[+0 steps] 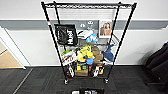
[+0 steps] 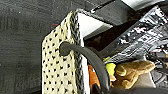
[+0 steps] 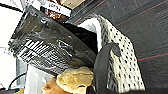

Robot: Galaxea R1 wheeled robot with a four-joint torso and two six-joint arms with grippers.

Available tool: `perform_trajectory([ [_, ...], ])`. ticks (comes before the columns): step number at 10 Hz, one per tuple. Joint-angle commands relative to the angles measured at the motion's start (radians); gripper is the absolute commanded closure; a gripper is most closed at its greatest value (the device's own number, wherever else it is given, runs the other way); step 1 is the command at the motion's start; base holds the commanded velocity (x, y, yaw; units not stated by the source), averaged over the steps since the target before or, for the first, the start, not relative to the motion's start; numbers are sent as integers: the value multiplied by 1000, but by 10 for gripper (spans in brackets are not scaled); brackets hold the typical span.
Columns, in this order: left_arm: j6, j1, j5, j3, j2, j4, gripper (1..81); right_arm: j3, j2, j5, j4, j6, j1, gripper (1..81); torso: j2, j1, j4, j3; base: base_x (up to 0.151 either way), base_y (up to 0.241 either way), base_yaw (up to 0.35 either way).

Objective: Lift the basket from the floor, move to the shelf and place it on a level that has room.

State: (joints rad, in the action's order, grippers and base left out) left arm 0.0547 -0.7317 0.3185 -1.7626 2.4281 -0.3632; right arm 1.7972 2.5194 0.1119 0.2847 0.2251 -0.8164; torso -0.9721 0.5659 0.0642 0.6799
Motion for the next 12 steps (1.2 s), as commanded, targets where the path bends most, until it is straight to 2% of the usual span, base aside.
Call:
perform_trajectory([
  [1,2,134,50,80,-30,-30,811,-99,-58,-3,51,7,127,811,97,-62,0,-74,0,0,0],
  [2,2,134,48,81,-35,-31,811,-107,-63,-3,51,7,125,811,121,-77,0,-81,0,0,0],
  [3,2,134,50,92,-47,-31,811,-118,-67,-3,51,7,124,811,246,-157,0,-172,0,0,0],
  [4,2,134,47,116,-67,-31,811,-130,-67,-4,51,7,121,811,181,-116,0,-121,0,0,0],
  [9,2,114,14,242,-156,-31,811,-208,-80,-20,51,5,108,811,351,-228,0,-221,0,0,0],
  [10,2,105,14,258,-162,-31,811,-237,-98,-35,51,3,104,811,383,-249,0,-174,0,0,0],
  [11,1,90,11,273,-168,-30,811,-274,-121,-52,50,3,93,811,414,-270,0,-191,0,0,0],
  [12,-1,64,-27,294,-181,-31,811,-302,-136,-77,48,2,75,811,442,-289,0,-198,0,0,0],
])
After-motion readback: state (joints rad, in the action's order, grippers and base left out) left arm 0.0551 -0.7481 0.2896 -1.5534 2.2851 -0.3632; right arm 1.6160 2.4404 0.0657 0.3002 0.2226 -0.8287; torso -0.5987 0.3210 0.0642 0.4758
